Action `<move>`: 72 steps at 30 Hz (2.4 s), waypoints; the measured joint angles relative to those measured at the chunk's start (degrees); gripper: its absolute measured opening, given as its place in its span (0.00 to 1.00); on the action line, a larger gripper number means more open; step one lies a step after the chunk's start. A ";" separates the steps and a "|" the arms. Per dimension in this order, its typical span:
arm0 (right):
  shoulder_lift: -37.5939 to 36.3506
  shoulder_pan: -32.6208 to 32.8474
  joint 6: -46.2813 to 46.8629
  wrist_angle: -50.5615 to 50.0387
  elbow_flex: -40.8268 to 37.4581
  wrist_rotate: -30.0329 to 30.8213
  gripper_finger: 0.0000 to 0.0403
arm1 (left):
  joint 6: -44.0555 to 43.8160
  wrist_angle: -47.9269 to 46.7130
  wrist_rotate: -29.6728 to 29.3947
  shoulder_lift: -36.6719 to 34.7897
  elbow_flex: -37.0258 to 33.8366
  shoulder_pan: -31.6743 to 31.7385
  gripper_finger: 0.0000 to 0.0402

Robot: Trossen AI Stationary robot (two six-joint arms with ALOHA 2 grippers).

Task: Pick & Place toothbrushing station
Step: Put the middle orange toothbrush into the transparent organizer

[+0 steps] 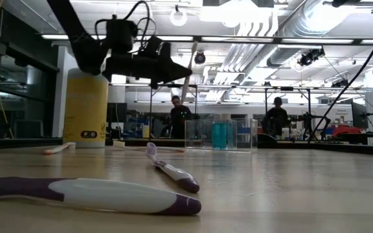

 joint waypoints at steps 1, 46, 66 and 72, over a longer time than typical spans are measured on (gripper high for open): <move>0.00 -0.34 -0.06 0.02 0.00 0.65 0.20 | -0.11 0.87 1.87 0.11 -0.39 0.82 0.01; 0.50 -9.73 -28.53 25.05 0.02 5.26 0.20 | -8.31 14.47 14.12 14.77 5.63 4.37 0.01; 0.50 -10.17 -29.75 24.99 0.00 4.50 0.20 | -2.32 12.23 12.48 16.78 7.11 5.79 0.01; 0.50 -10.15 -29.73 25.09 0.02 4.45 0.20 | -4.07 14.21 12.43 19.67 8.19 5.74 0.01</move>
